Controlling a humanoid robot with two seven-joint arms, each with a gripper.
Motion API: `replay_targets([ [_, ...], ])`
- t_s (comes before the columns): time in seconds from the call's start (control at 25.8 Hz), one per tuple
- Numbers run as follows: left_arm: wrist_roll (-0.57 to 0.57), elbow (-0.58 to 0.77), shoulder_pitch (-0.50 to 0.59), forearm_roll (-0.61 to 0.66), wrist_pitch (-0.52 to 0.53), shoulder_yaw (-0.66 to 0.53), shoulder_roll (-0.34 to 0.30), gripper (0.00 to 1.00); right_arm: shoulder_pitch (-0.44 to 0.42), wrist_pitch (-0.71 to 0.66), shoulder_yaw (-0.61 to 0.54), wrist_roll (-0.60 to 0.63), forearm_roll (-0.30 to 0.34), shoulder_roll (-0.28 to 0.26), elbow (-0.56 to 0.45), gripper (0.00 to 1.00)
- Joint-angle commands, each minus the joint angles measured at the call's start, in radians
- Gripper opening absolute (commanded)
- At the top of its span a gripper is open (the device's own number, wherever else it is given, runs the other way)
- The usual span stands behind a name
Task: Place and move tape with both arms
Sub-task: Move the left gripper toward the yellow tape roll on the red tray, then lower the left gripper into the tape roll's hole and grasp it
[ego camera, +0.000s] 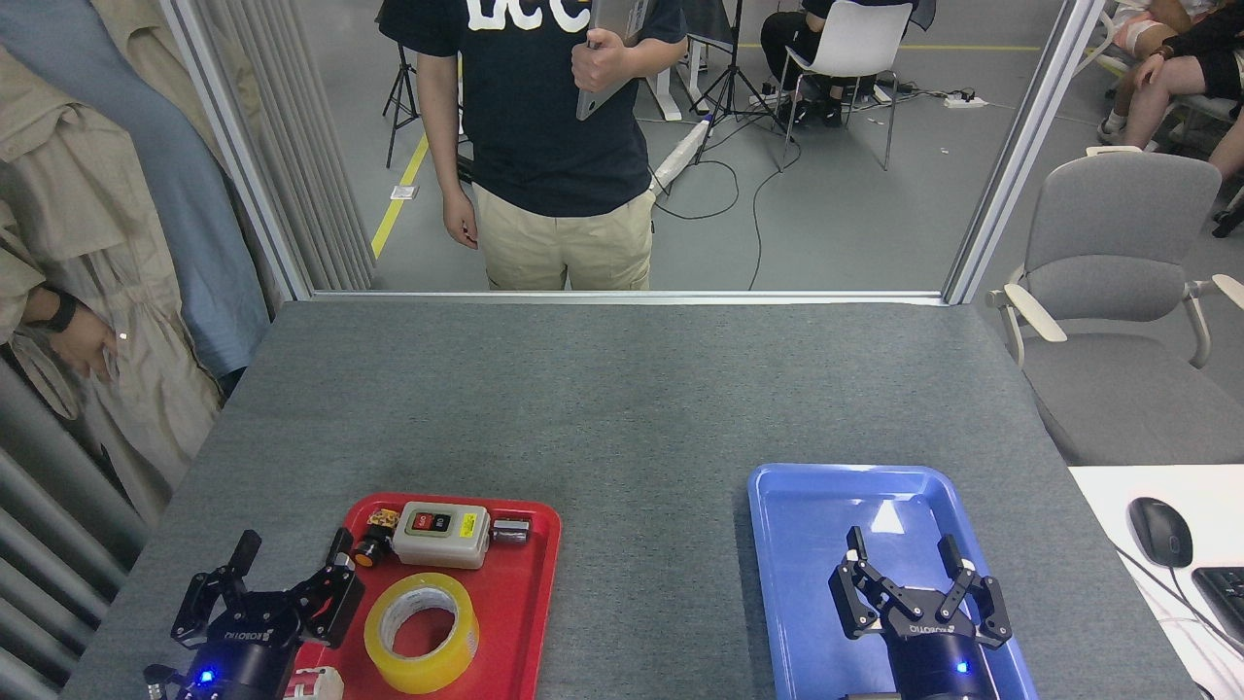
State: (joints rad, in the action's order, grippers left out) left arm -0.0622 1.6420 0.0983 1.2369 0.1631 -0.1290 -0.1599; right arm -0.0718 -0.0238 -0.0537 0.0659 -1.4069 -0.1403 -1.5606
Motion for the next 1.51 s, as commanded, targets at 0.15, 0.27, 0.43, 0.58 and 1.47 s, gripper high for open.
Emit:
replay_targets([
  [0.15,-0.057,0.015,0.003,-0.020,-0.004,-0.001,0.003,1.00,0.001,0.005,0.005,0.035,-0.052,-0.019,-0.006,1.00],
  [0.27,-0.068,0.015,0.003,-0.020,-0.001,0.000,0.003,1.00,0.001,0.005,0.005,0.035,-0.052,-0.021,-0.004,1.00],
  [0.43,-0.056,0.007,-0.005,-0.019,-0.005,0.002,0.016,1.00,0.001,0.005,0.006,0.028,-0.052,-0.021,-0.009,1.00],
  [0.58,0.047,0.001,-0.071,-0.017,-0.013,0.006,0.020,1.00,0.001,0.002,0.015,0.006,-0.052,-0.021,-0.012,1.00],
  [1.47,1.156,-0.146,-0.430,-0.047,-0.070,0.384,-0.199,1.00,-0.029,-0.028,0.018,-0.003,-0.050,-0.018,-0.016,1.00],
])
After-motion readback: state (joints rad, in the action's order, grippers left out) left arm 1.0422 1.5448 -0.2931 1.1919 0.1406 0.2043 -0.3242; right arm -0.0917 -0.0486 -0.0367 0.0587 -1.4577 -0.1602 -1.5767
